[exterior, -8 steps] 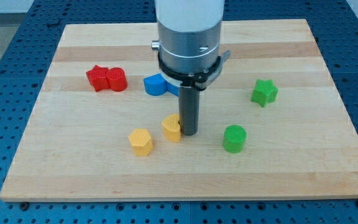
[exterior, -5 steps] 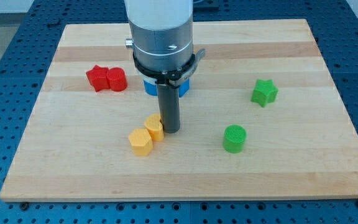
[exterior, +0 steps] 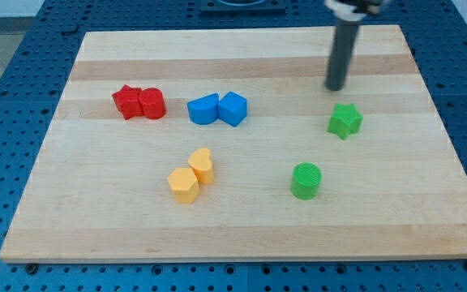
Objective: Slide the green star above the green circle
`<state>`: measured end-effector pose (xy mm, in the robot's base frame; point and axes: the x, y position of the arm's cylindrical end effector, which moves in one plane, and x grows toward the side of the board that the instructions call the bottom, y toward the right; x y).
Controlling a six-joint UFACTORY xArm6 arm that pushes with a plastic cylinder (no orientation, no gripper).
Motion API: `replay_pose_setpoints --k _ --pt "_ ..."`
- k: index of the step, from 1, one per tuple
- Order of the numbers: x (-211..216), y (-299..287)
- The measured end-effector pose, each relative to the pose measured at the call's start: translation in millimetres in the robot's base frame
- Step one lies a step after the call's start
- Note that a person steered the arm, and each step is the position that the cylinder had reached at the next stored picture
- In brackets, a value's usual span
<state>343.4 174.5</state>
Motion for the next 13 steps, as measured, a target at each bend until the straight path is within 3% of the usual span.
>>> replay_pose_setpoints --k 2,5,10,12,13 --pt "44 29" --pt "71 -8" --pt "74 -74" --pt "120 -84" --pt "119 -84"
